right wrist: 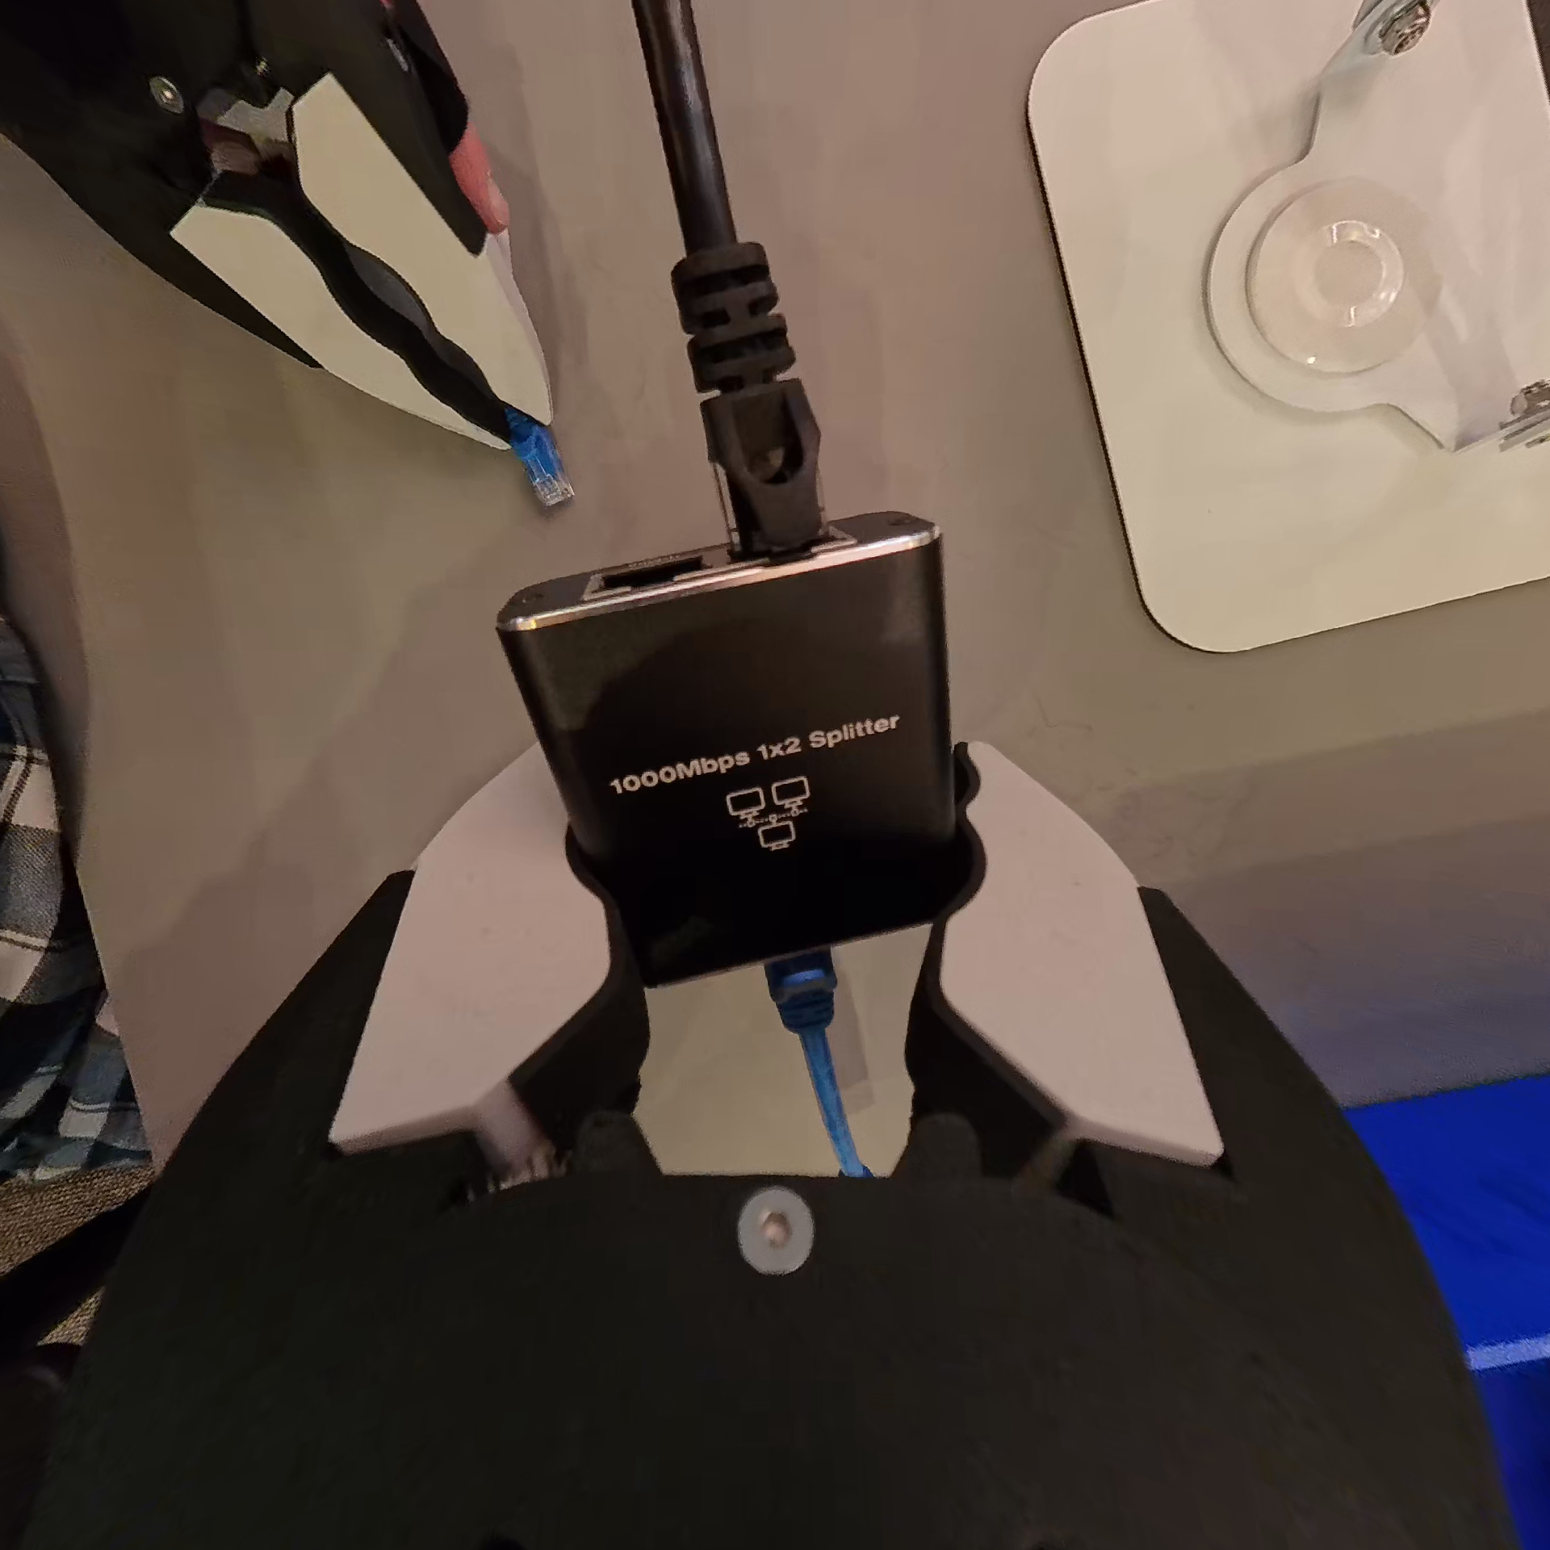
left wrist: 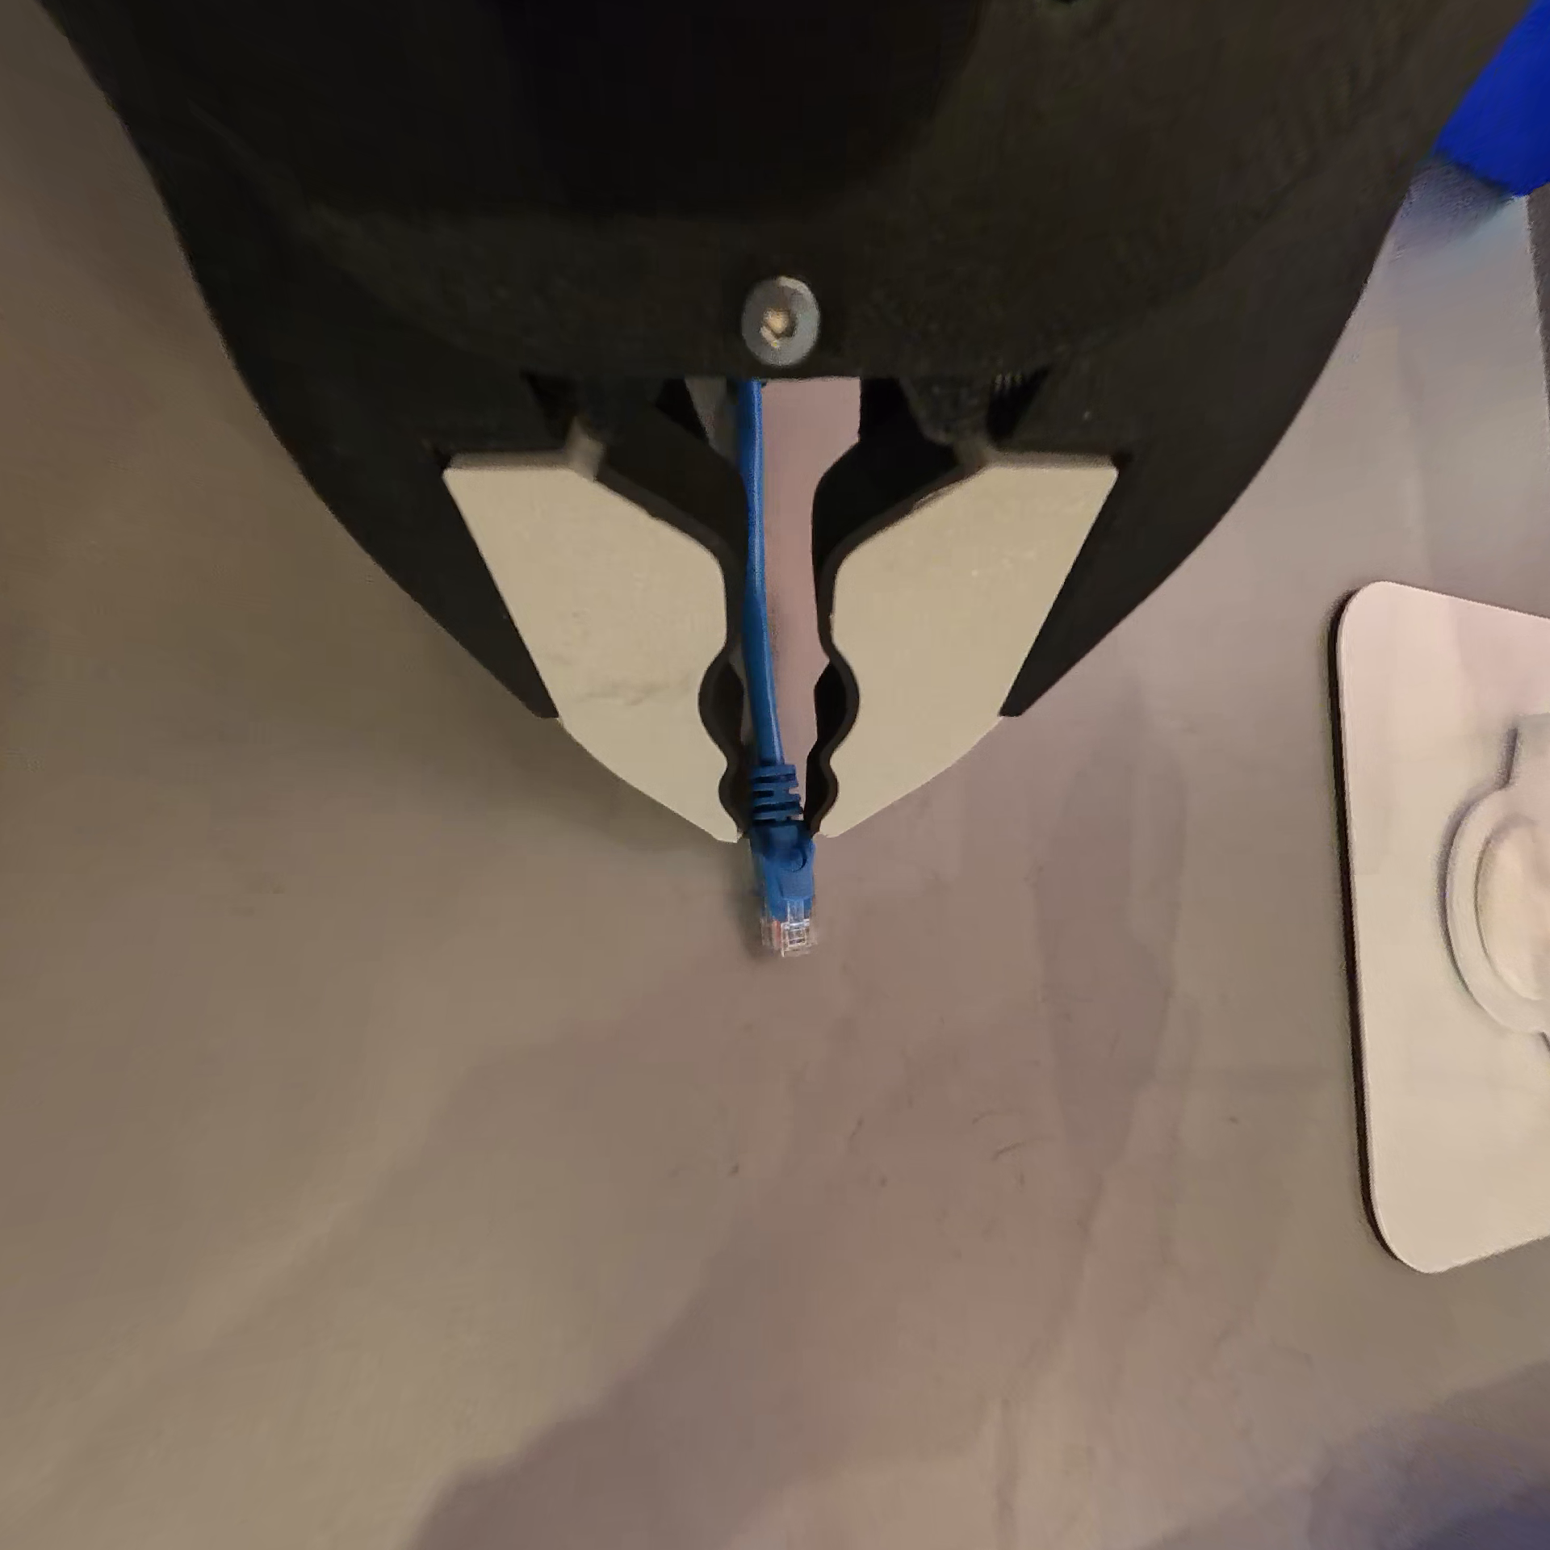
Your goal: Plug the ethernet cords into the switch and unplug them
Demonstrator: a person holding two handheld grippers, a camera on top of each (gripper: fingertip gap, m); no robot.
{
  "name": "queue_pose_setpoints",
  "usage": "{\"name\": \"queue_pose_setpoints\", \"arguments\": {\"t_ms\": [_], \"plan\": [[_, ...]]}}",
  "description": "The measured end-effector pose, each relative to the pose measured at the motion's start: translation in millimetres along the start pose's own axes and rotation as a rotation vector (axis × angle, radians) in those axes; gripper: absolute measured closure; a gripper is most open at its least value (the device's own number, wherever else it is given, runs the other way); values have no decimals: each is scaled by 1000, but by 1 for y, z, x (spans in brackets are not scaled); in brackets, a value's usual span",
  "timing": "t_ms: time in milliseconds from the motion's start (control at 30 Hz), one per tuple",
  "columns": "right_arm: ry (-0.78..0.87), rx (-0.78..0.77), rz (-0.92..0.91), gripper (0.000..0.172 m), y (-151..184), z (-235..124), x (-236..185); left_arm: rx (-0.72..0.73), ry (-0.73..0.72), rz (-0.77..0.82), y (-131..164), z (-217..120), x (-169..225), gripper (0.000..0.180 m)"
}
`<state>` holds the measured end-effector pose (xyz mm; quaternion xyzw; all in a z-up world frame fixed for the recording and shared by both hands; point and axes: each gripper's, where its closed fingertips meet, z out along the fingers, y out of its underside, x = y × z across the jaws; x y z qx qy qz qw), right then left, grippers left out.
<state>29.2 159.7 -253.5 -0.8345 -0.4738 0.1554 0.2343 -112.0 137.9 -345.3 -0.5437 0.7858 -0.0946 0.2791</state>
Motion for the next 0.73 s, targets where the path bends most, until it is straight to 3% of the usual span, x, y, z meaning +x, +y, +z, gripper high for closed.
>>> {"name": "queue_pose_setpoints", "arguments": {"t_ms": [200, 333, 533, 733], "plan": [[1, -11, -9, 93, 1, 0, -1, 30, 82, -155, 0, -7, -1, 170], [1, -35, -21, 93, 3, 0, 0, 114, 172, -217, -40, -45, 1, 170], [14, -94, -47, 93, 4, 7, 3, 179, 175, -187, -106, -103, -21, 170], [3, -156, -90, 94, 3, 13, -3, 46, 117, -158, -112, -110, -66, 170]]}}
